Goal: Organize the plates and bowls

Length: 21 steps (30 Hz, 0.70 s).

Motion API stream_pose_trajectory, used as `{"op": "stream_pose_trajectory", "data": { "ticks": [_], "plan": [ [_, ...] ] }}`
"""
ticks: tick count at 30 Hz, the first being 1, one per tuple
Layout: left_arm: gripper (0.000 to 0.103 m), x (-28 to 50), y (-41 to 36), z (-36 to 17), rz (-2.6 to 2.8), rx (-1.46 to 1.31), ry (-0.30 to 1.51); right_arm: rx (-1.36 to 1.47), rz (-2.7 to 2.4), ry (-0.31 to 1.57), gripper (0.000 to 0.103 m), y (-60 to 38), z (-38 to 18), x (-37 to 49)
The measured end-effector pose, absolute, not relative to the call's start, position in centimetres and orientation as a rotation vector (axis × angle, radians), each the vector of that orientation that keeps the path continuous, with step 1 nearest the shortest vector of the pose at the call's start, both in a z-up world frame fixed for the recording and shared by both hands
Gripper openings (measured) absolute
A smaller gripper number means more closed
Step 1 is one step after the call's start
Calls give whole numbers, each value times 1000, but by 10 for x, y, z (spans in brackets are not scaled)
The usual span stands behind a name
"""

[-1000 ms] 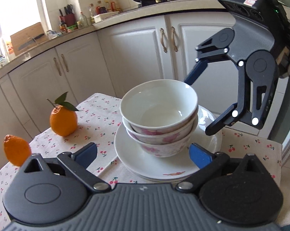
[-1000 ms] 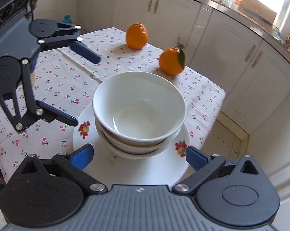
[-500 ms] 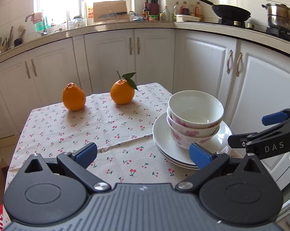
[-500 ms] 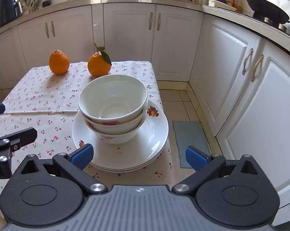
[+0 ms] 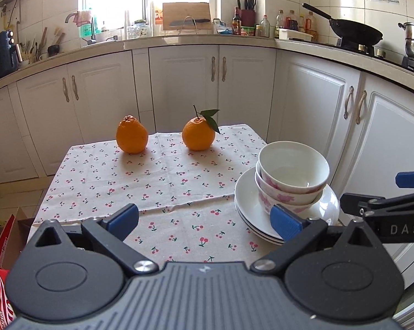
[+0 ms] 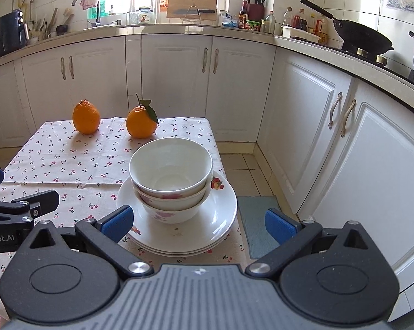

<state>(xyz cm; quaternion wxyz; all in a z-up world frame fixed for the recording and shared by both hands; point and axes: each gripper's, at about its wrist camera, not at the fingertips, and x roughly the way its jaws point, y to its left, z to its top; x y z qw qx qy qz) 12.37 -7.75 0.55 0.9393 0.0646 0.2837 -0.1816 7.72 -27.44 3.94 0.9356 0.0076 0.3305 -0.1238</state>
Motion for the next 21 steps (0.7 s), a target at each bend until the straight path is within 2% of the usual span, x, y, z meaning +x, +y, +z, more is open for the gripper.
{"op": "stream_pose_trajectory", "data": {
  "ticks": [21],
  "plan": [
    [102, 121, -78, 7, -354, 117, 584, -5, -256, 656, 103, -269, 41, 75]
  ]
}}
